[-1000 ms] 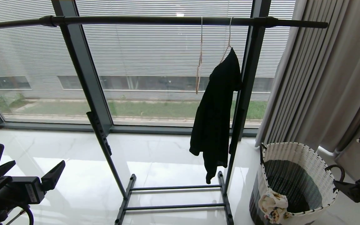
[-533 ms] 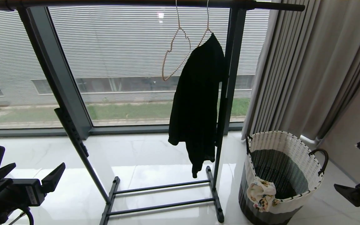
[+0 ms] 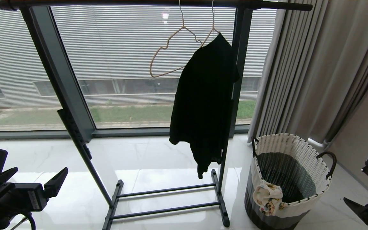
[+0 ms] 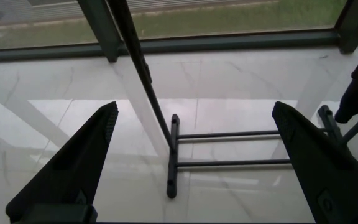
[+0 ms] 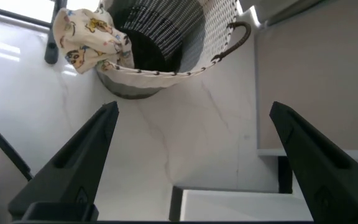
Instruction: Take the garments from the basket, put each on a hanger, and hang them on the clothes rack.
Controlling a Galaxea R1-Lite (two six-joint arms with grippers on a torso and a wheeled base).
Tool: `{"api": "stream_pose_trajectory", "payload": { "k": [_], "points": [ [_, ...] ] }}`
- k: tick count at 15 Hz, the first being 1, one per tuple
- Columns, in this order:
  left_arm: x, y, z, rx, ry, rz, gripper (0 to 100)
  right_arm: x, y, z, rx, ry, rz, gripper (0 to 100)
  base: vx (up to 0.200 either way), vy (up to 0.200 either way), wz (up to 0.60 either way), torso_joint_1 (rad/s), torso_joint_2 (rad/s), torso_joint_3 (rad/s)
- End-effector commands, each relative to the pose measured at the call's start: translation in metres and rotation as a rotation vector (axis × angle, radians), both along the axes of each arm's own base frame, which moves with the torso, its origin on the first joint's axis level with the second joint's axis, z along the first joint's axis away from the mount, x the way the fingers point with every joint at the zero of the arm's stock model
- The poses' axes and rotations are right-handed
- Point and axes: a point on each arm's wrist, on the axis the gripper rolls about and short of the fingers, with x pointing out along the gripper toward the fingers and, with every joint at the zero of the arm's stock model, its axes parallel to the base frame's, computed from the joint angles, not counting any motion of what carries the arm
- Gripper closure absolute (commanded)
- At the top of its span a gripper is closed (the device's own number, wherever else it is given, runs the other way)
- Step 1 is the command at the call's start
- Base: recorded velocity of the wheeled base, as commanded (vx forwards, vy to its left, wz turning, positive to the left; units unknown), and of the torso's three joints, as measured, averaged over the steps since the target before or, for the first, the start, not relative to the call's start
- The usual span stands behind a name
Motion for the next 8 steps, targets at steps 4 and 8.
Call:
{"api": "stream_pose_trajectory", "payload": {
  "k": [4,8],
  "points": [
    [0.001,0.0,0.0,-0.021,-0.002,0.001,0,-0.014,-0.009,-0.013,-0.016,0.011,0.016,0,0.0,0.0,0.0,0.0,0.0,0.0],
    [0.0,0.0,0.005,-0.036,-0.029,0.007,0,-0.013,-0.005,-0.018,0.049,0.077,0.135,0,0.2,0.0,0.0,-0.004,0.0,0.01]
  ]
}}
